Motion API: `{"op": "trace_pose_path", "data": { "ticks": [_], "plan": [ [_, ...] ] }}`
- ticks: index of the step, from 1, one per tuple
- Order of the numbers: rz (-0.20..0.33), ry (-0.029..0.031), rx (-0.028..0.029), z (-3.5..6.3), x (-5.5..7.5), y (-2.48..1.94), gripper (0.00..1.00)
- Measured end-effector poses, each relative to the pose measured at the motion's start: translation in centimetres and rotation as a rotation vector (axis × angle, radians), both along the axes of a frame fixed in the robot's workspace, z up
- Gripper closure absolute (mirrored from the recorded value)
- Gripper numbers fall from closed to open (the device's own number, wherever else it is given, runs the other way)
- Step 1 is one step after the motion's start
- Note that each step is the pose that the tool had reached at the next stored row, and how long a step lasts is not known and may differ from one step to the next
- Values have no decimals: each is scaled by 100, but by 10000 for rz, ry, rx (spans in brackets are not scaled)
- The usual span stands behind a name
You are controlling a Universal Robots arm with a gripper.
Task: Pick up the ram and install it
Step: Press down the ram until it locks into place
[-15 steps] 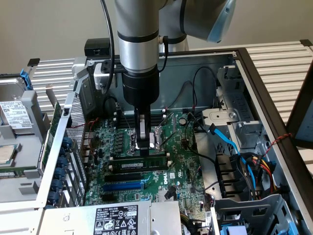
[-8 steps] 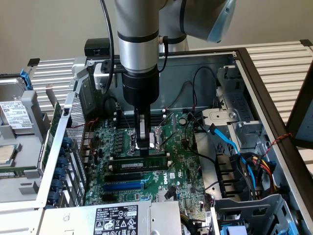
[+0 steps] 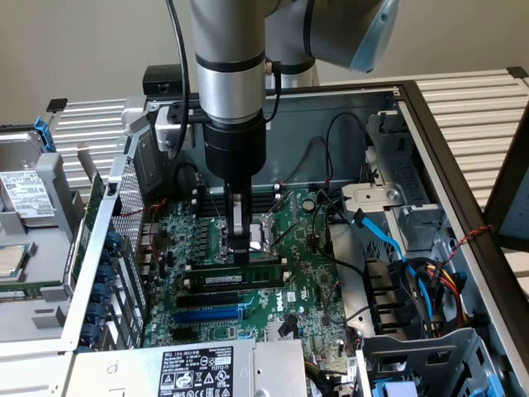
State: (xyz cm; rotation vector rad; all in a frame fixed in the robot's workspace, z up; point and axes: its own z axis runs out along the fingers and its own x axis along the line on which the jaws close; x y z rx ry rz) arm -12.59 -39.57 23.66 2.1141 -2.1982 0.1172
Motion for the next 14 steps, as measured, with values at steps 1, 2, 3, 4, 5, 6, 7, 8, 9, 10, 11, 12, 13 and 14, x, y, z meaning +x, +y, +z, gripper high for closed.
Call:
{"op": "trace_pose_path", "data": {
  "ticks": [1, 2, 3, 4, 5, 6, 7, 8, 9, 10, 11, 12, 13, 14],
  "plan": [
    [0, 0, 0, 0, -5, 0, 89],
    [0, -1, 1, -1, -10, 0, 89],
    [0, -1, 1, 0, -10, 0, 89],
    [0, -1, 1, 0, -10, 0, 89],
    [1, -1, 0, 0, -11, 0, 89],
    [1, -1, 1, 0, -11, 0, 89],
    [0, 0, 0, 0, -12, 0, 89],
    [0, -1, 1, -1, -14, 0, 89],
    [1, 0, 0, 0, -27, -1, 89],
    [0, -1, 1, 0, -27, -1, 89],
    [0, -2, 2, -1, -27, -1, 89],
    [0, -1, 0, 0, -27, -1, 89],
    [0, -1, 1, -1, -27, -1, 89],
    [0, -1, 1, -1, -27, -1, 89]
  ]
}}
